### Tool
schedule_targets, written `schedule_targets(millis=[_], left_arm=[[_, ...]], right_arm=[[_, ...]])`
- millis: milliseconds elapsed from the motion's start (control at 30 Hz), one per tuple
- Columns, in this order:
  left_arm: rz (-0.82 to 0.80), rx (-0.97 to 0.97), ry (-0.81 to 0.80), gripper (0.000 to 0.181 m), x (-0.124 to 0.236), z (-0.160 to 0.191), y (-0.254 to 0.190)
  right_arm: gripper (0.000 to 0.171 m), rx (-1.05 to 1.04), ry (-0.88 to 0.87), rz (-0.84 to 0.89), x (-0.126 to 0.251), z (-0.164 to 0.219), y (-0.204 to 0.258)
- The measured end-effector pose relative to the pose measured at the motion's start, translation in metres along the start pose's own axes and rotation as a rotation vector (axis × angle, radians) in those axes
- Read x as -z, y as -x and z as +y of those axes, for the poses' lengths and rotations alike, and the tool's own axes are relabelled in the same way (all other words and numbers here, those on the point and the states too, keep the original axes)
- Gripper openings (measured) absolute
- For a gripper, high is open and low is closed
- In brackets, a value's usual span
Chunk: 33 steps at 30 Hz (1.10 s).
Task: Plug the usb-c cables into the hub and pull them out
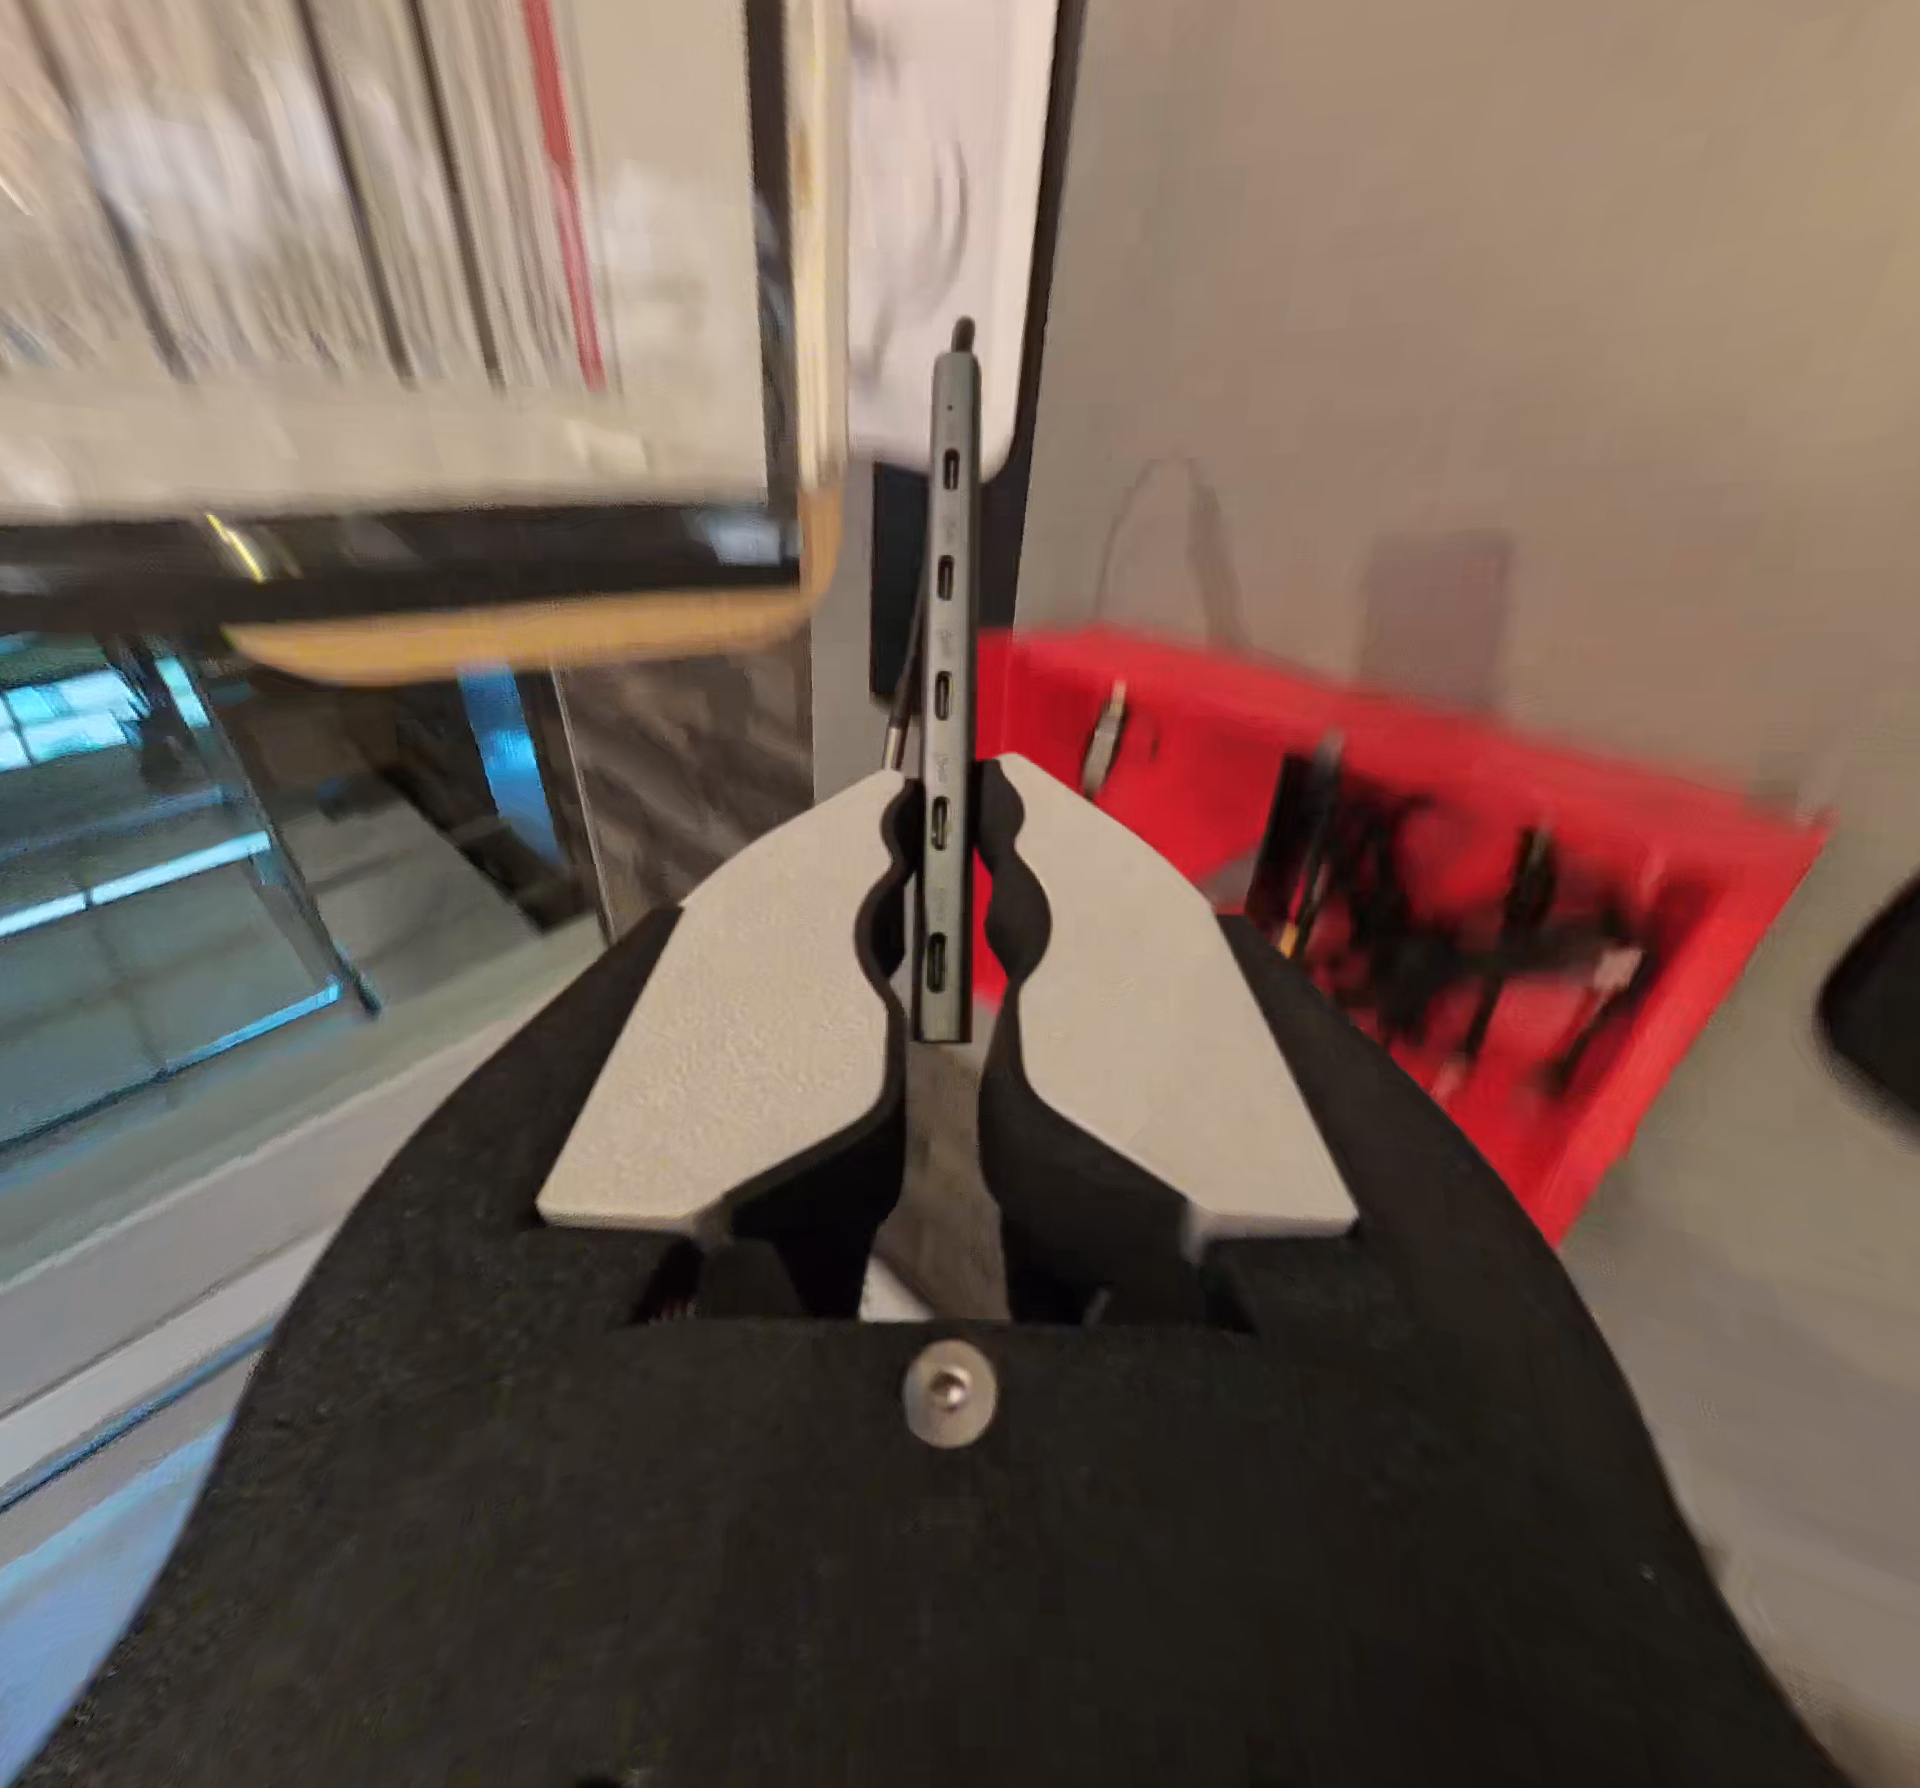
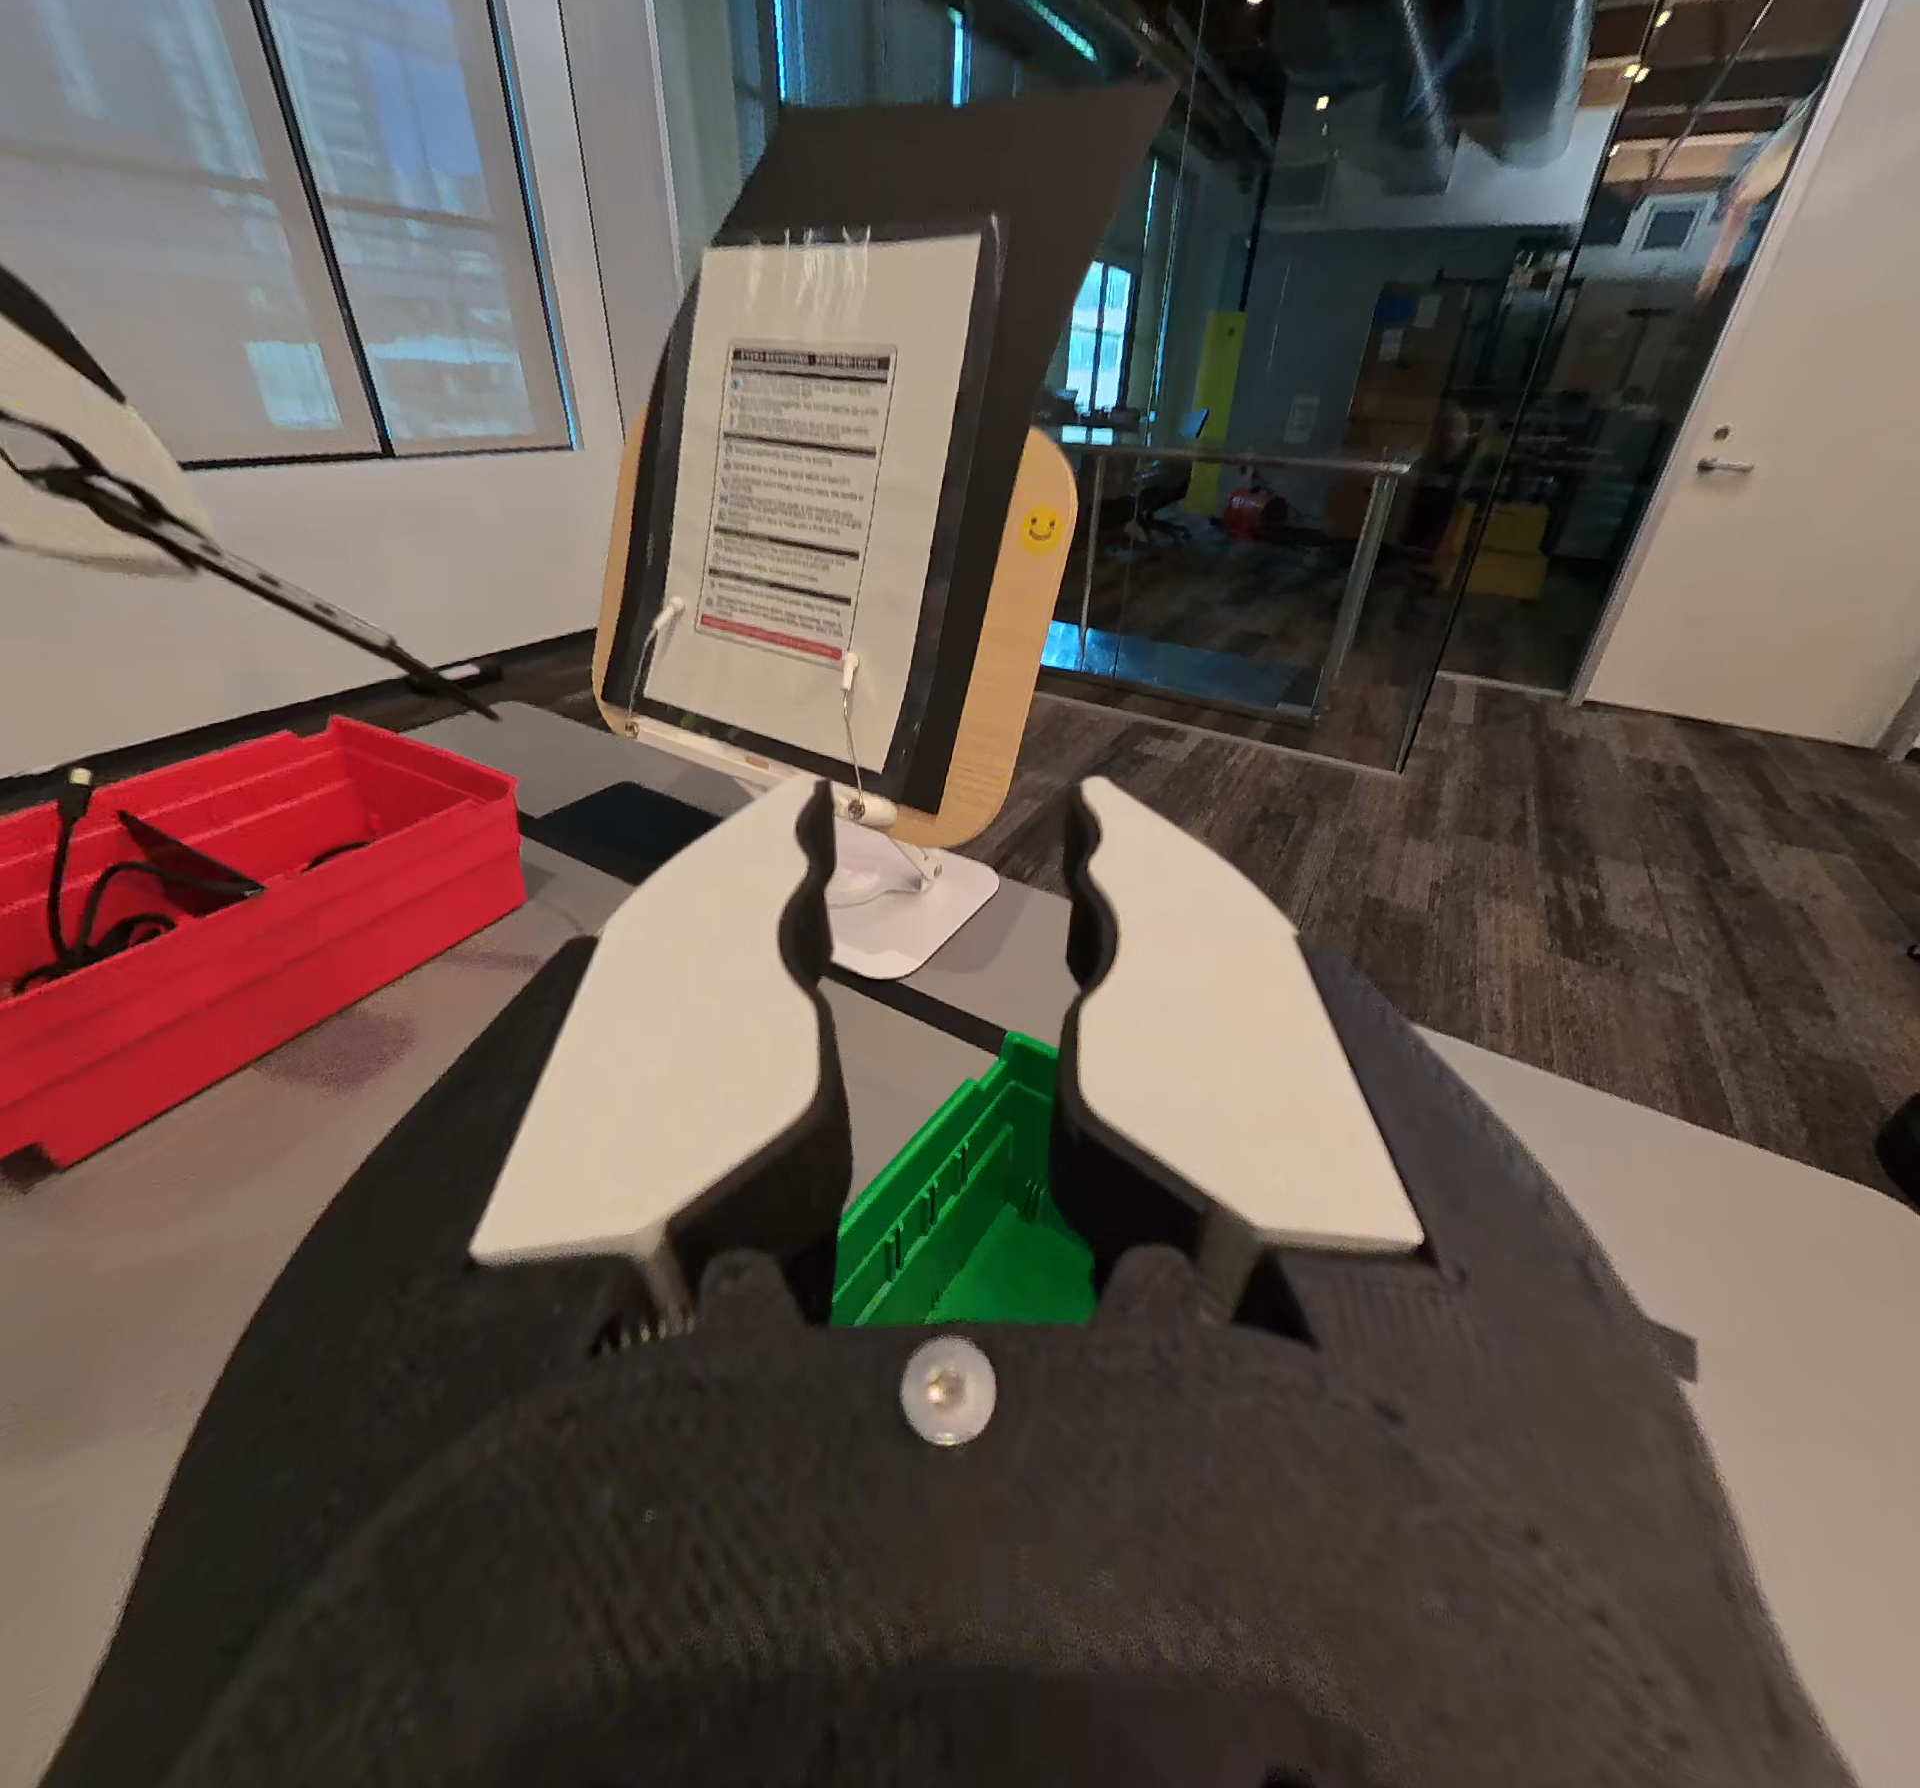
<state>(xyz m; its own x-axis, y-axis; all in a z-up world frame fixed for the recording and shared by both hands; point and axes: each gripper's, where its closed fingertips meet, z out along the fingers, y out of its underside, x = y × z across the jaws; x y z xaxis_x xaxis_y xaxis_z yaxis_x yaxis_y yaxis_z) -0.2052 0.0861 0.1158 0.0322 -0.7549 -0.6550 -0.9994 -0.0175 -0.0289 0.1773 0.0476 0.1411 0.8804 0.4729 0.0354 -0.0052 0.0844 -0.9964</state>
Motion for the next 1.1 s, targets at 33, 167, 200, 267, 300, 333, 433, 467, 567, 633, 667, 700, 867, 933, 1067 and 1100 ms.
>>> schedule_targets(millis=[33, 167, 200, 267, 300, 333, 433, 467, 567, 633, 667, 700, 867, 933, 1067, 1100], left_arm=[[-0.026, 0.031, -0.085, 0.01, 0.003, -0.026, -0.01], [-0.166, 0.024, -0.23, 0.01, -0.025, -0.1, -0.061], [-0.208, -0.002, -0.259, 0.01, -0.038, -0.116, -0.076], [-0.234, -0.035, -0.326, 0.01, -0.066, -0.144, -0.11], [-0.21, -0.047, -0.354, 0.01, -0.08, -0.154, -0.129], [-0.176, -0.052, -0.359, 0.01, -0.093, -0.159, -0.146], [-0.024, -0.015, -0.369, 0.01, -0.12, -0.167, -0.19], [0.001, -0.001, -0.383, 0.01, -0.123, -0.168, -0.199], [0.062, 0.043, -0.387, 0.011, -0.133, -0.167, -0.22], [0.134, 0.111, -0.413, 0.014, -0.135, -0.167, -0.234], [0.187, 0.15, -0.426, 0.016, -0.135, -0.168, -0.242], [0.254, 0.189, -0.438, 0.021, -0.135, -0.169, -0.252], [0.503, 0.424, -0.502, 0.039, -0.128, -0.177, -0.275], [0.546, 0.523, -0.548, 0.041, -0.117, -0.176, -0.271], [0.364, 0.673, -0.61, 0.046, -0.073, -0.145, -0.232], [0.268, 0.722, -0.637, 0.047, -0.058, -0.129, -0.216]], right_arm=[[0.043, 0.002, -0.017, 0.005, 0.005, -0.005, 0.0], [0.043, 0.01, -0.037, 0.028, 0.022, -0.014, -0.003], [0.043, 0.014, -0.034, 0.032, 0.025, -0.015, -0.003], [0.043, 0.018, -0.035, 0.033, 0.031, -0.015, -0.004], [0.043, 0.015, -0.041, 0.034, 0.033, -0.016, -0.005], [0.043, 0.008, -0.053, 0.037, 0.035, -0.018, -0.007], [0.043, -0.032, -0.1, 0.019, 0.042, -0.023, -0.01], [0.043, -0.048, -0.114, 0.012, 0.044, -0.025, -0.011], [0.041, -0.065, -0.137, 0.011, 0.048, -0.027, -0.015], [0.041, -0.067, -0.139, 0.02, 0.05, -0.027, -0.018], [0.041, -0.071, -0.14, 0.021, 0.05, -0.026, -0.018], [0.041, -0.076, -0.141, 0.02, 0.05, -0.026, -0.019], [0.041, -0.084, -0.125, 0.043, 0.053, -0.022, -0.025], [0.042, -0.082, -0.132, 0.046, 0.056, -0.023, -0.026], [0.042, -0.114, -0.212, 0.029, 0.065, -0.037, -0.025], [0.041, -0.125, -0.244, 0.021, 0.067, -0.043, -0.024]])
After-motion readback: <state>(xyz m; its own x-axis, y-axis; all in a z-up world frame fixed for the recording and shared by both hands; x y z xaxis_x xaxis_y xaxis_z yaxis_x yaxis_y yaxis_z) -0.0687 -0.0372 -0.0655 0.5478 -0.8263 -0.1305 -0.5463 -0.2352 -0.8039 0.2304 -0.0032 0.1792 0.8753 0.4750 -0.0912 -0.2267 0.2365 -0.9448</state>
